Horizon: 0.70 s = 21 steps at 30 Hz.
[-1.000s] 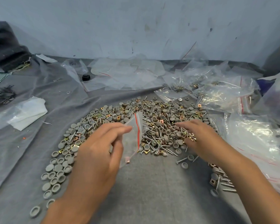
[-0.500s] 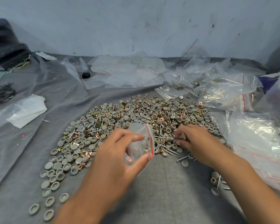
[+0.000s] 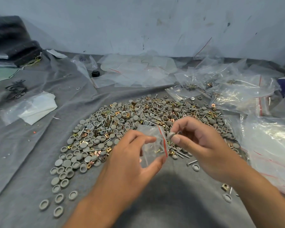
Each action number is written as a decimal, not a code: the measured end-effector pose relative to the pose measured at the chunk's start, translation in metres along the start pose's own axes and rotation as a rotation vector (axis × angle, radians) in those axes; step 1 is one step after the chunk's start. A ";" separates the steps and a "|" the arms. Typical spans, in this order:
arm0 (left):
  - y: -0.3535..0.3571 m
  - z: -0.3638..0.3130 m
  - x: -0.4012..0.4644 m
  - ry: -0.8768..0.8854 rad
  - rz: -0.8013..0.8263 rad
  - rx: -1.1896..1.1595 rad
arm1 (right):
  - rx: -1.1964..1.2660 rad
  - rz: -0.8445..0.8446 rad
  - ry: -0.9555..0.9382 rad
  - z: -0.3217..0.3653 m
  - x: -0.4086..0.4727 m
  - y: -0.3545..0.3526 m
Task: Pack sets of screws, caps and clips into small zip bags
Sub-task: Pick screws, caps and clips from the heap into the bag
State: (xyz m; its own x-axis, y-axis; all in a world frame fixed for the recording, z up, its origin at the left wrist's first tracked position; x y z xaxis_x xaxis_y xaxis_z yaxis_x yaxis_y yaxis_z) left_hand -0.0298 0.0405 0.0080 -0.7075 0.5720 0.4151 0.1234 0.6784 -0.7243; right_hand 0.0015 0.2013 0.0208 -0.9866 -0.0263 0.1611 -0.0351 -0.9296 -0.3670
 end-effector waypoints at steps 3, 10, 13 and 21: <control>0.003 -0.001 0.001 0.010 0.016 0.005 | -0.242 -0.042 -0.118 0.017 -0.007 0.020; -0.006 -0.003 0.000 0.006 -0.046 0.005 | -0.754 -0.236 -0.267 0.033 -0.019 0.026; -0.009 -0.006 0.000 0.020 -0.054 0.012 | -0.751 -0.282 -0.310 0.039 -0.020 0.026; -0.010 -0.009 -0.001 0.043 -0.049 0.002 | -0.699 -0.368 -0.375 0.044 -0.027 0.022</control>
State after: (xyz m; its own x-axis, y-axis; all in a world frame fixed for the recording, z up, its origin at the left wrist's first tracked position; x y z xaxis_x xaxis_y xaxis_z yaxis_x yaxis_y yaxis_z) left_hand -0.0238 0.0373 0.0201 -0.6821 0.5573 0.4735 0.0878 0.7052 -0.7036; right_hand 0.0343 0.1659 0.0485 -0.7803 -0.0028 0.6254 -0.5519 -0.4674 -0.6906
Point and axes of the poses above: each hand's wrist, its own x-axis towards the middle knuckle, its own y-axis out of the palm, z = x × y, the point moved 8 cm from there along x, towards the middle knuckle, and after that the axes turned 5 degrees about y, right-handed, at the moved point
